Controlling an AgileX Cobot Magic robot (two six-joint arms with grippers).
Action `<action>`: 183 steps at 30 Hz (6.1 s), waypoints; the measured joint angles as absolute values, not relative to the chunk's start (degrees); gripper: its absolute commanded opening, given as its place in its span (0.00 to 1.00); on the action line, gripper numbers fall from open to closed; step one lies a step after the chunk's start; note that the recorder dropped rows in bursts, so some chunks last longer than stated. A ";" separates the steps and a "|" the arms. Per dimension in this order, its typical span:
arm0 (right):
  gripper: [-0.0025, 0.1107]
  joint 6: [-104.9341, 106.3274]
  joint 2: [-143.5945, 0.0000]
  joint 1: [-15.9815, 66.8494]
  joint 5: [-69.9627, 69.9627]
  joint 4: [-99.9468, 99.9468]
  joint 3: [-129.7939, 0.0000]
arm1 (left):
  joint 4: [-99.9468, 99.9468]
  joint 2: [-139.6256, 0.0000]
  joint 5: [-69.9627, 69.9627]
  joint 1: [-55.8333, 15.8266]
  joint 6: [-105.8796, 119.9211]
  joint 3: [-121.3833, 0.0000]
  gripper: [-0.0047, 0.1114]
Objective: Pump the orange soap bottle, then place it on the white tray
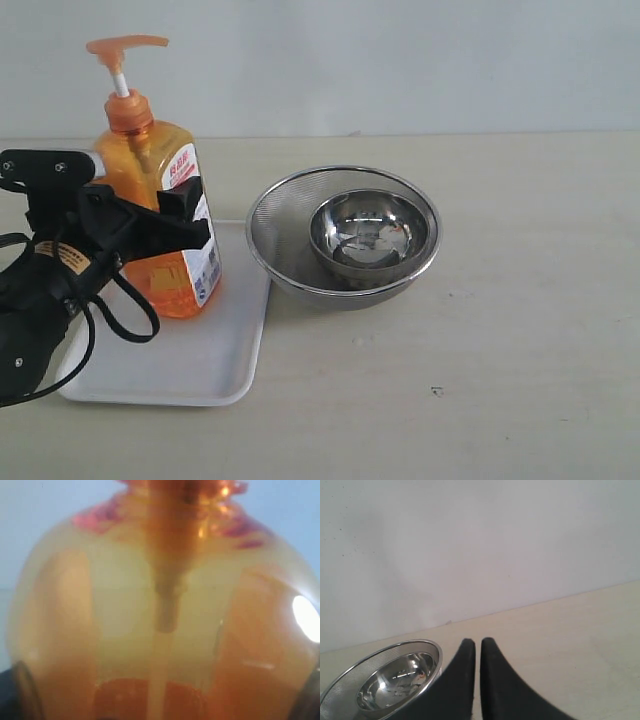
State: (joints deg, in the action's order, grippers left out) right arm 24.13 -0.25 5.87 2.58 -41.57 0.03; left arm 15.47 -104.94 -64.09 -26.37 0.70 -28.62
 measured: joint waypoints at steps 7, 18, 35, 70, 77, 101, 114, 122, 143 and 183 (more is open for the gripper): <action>0.02 24.13 -0.25 5.87 2.58 -41.57 0.03 | 15.49 -104.94 -64.09 -26.37 1.68 -28.62 0.52; 0.02 24.13 -0.25 5.87 2.58 -41.57 0.03 | 15.17 -104.82 -65.94 -26.37 1.57 -28.85 0.76; 0.02 24.13 -0.25 5.87 2.58 -41.57 0.03 | 15.04 -101.02 -65.86 -26.37 2.42 -28.72 0.87; 0.02 24.13 -0.25 5.87 2.58 -41.57 0.03 | -28.69 -44.40 -19.65 -26.37 -36.04 -13.17 0.86; 0.02 24.13 -0.25 5.87 2.58 -41.57 0.03 | -44.07 -34.28 -27.18 -26.37 -49.54 -7.74 0.86; 0.02 24.13 -0.25 5.87 2.58 -41.57 0.03 | -45.91 -29.70 -28.12 -26.37 -53.20 -6.84 0.86; 0.02 24.04 -0.25 5.87 2.58 -41.57 0.03 | -45.91 -23.31 -28.37 -22.42 -55.08 -6.84 0.86; 0.02 24.04 -0.25 5.87 2.58 -41.57 0.03 | -45.91 -11.54 -24.41 -15.66 -71.28 -6.84 0.86; 0.02 24.04 -0.25 5.87 2.58 -41.57 0.03 | -48.89 -0.09 -22.48 -6.14 -75.91 -6.21 0.09; 0.02 24.04 -0.25 5.87 2.58 -41.57 0.03 | -13.13 -0.09 -14.83 -6.02 -39.98 -0.21 0.08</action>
State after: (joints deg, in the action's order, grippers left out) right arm 24.04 -0.25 5.87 2.58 -41.57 0.03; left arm -13.13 -0.09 -14.83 -6.02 -39.98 -0.21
